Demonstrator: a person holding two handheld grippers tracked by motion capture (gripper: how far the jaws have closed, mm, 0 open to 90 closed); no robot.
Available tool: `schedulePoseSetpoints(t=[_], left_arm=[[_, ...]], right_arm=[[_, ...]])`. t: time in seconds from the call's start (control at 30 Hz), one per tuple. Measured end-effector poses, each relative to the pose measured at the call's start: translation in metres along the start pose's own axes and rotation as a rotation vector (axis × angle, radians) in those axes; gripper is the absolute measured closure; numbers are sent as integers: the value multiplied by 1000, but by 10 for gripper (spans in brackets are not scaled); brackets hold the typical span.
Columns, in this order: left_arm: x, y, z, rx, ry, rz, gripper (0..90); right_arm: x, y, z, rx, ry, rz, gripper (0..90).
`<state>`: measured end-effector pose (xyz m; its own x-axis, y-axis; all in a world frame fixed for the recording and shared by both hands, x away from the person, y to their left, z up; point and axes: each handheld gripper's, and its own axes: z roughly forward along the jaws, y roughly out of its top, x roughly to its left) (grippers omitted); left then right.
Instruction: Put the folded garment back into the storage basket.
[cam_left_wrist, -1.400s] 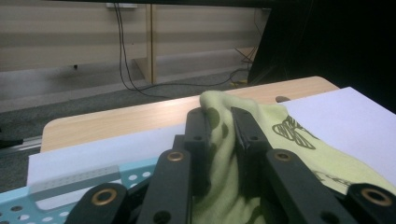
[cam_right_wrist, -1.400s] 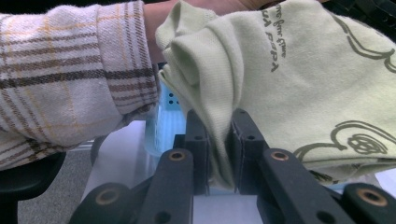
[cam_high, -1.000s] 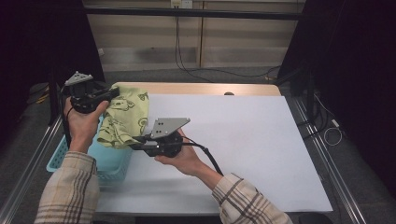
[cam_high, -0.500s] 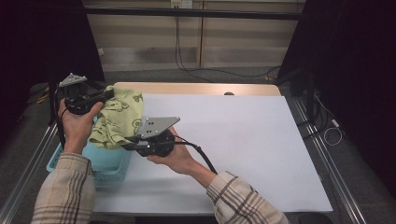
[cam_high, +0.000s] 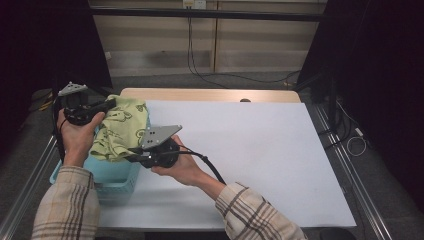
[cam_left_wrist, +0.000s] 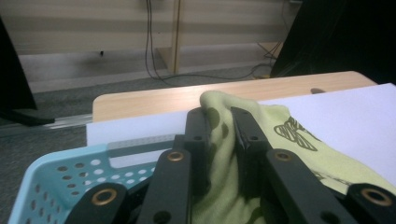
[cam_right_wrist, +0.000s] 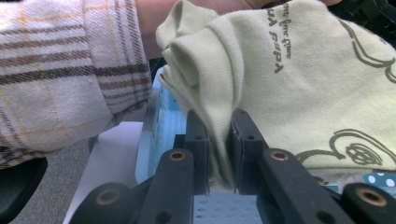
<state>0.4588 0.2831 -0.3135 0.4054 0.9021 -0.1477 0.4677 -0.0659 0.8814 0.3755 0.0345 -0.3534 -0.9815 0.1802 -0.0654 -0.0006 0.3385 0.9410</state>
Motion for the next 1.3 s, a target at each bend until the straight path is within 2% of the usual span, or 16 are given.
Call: schedulePoseSetpoints(t=[0.13,0.23,0.3,0.37,0.4,0.43,0.47,0.5,0.53,0.7,0.8,0.83,0.93,1.13,1.23,1.3], left_arm=[[6,0,-3,-4,16,22,784],[11,-1,-6,-5,20,24,784],[11,-2,-8,-9,17,8,784],[17,-4,-10,-10,33,10,784],[19,-6,-11,4,22,5,784],[20,-7,-10,-9,32,4,784],[21,-8,-11,5,33,-2,784],[24,-9,-12,0,45,17,784],[24,-11,-11,-1,37,-2,784],[32,-18,-9,20,62,15,784],[35,-20,-8,11,63,17,784],[34,-21,-7,14,62,2,784],[37,-24,-5,19,70,21,784],[40,-26,-2,17,82,27,784],[39,-28,1,13,68,-3,784],[41,-30,3,14,72,8,784]], right_arm=[[-2,-2,6,3,5,15,797],[-2,-1,10,2,11,13,797],[-1,0,13,10,15,5,797],[-1,2,17,16,20,-3,797],[0,2,19,19,24,-1,797],[0,3,21,21,26,-1,797],[0,3,23,19,29,0,797],[0,2,25,17,32,-5,797],[0,2,27,20,33,-1,797],[-1,-2,35,31,36,14,797],[-2,-4,38,33,35,18,797],[-2,-4,39,36,36,17,797],[-3,-6,43,46,30,20,797],[-5,-10,47,49,32,23,797],[-5,-12,49,55,29,28,797],[-6,-14,50,52,27,40,797]])
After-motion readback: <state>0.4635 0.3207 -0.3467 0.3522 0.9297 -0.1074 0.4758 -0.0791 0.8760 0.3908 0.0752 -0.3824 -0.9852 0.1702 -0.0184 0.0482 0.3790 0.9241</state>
